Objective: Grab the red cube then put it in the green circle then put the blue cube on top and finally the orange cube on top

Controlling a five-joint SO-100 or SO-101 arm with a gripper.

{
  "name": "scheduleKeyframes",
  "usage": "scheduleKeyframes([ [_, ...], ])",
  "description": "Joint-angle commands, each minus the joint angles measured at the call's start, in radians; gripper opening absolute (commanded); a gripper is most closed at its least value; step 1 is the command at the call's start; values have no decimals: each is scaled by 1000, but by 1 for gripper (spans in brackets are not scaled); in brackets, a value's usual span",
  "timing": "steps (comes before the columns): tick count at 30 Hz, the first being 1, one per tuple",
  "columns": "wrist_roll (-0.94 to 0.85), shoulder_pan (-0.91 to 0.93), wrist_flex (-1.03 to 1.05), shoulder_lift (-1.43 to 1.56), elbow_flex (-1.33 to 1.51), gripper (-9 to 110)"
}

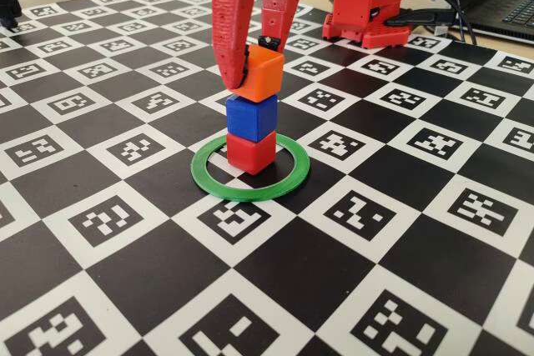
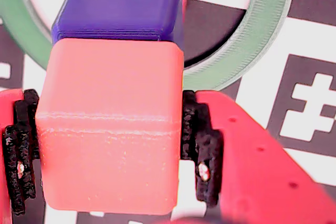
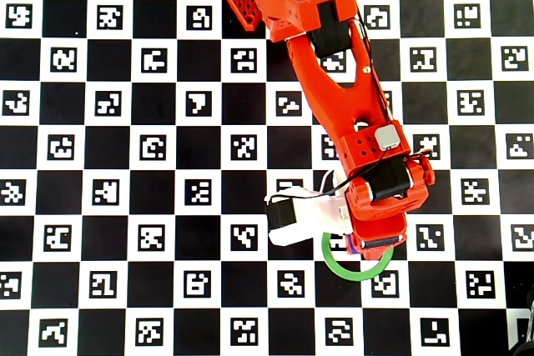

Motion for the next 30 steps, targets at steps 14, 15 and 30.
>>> scheduleKeyframes([
  [14,63,-12,5,178,11,52],
  [15,67,-12,11,193,15,53],
  [30,-31,-5,149,709,195,52],
])
